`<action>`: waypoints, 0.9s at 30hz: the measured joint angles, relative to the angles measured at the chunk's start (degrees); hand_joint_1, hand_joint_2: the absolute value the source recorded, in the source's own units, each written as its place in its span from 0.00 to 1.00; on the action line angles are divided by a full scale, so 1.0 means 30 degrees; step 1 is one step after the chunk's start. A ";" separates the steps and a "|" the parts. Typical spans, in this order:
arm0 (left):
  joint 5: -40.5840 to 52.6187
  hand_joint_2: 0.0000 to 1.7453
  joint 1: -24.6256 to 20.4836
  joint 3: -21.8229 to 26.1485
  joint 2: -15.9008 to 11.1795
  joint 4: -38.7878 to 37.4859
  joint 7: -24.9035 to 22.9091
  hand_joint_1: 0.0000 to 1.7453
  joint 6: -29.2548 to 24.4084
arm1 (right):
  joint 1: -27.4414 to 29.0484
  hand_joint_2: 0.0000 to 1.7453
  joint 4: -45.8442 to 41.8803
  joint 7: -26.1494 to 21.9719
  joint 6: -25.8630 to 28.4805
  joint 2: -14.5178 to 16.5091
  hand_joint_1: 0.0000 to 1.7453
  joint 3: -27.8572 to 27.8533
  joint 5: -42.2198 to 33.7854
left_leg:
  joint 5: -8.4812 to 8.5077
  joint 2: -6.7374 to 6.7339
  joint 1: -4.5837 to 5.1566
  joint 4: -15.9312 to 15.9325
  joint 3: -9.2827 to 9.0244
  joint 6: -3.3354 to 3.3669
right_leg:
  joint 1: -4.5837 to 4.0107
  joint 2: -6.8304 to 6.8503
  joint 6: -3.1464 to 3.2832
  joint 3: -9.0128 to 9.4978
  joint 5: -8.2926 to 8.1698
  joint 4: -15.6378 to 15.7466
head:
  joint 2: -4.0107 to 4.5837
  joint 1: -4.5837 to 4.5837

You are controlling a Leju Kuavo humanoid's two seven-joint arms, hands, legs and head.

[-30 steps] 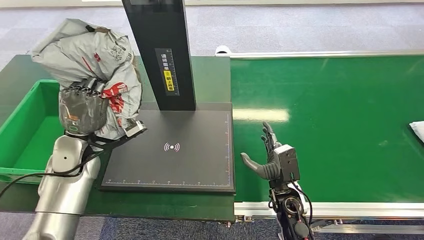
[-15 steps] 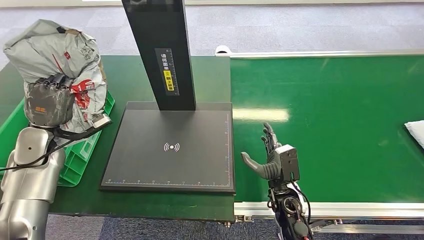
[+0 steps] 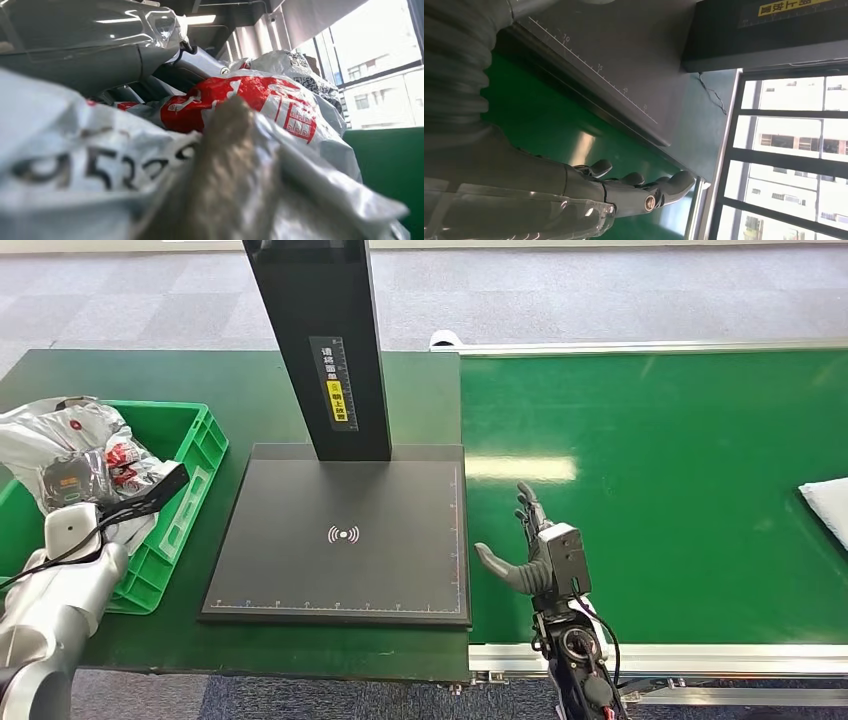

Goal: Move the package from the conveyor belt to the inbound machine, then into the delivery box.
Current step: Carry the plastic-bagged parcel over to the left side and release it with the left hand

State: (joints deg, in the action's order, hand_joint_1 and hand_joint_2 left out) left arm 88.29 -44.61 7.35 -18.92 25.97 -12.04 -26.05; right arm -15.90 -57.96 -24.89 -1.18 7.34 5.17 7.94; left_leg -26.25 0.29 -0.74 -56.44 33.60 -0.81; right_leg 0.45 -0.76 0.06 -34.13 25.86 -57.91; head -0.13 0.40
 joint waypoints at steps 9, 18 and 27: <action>-0.0137 1.00 -0.0533 -0.0530 0.0002 -0.0947 -0.0905 0.01 0.0936 | -0.0003 1.00 0.0007 0.0155 -0.0040 0.0042 0.00 -0.0013 0.0220 | 0.0003 0.0001 -0.0002 0.0000 -0.0007 -0.0001 | -0.0002 0.0001 0.0001 0.0002 -0.0002 -0.0001 | 0.0002 0.0002; -0.0273 1.00 -0.0534 -0.0470 0.0038 -0.1342 -0.0677 0.00 0.1482 | -0.0008 1.00 0.0011 0.0221 -0.0053 0.0106 0.00 -0.0013 0.0295 | 0.0002 0.0001 -0.0001 0.0000 -0.0001 -0.0001 | -0.0001 0.0001 0.0001 0.0000 -0.0001 0.0000 | 0.0004 -0.0002; -0.0077 1.00 -0.0535 -0.0470 0.0035 -0.1399 -0.0517 0.00 0.0668 | -0.0013 1.00 0.0066 0.0226 -0.0051 0.0177 0.00 -0.0013 0.0321 | 0.0003 0.0002 -0.0002 0.0000 -0.0003 -0.0001 | -0.0002 0.0001 0.0001 0.0000 -0.0001 -0.0001 | 0.0002 0.0000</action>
State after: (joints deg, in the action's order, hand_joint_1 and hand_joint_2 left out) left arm 88.06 -46.21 5.94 -18.81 21.77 -13.60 -24.04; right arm -15.94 -57.77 -24.22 -1.33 7.87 5.14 8.90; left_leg -26.24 0.30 -0.74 -56.44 33.59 -0.81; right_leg 0.45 -0.75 0.06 -34.13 25.86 -57.92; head -0.13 0.40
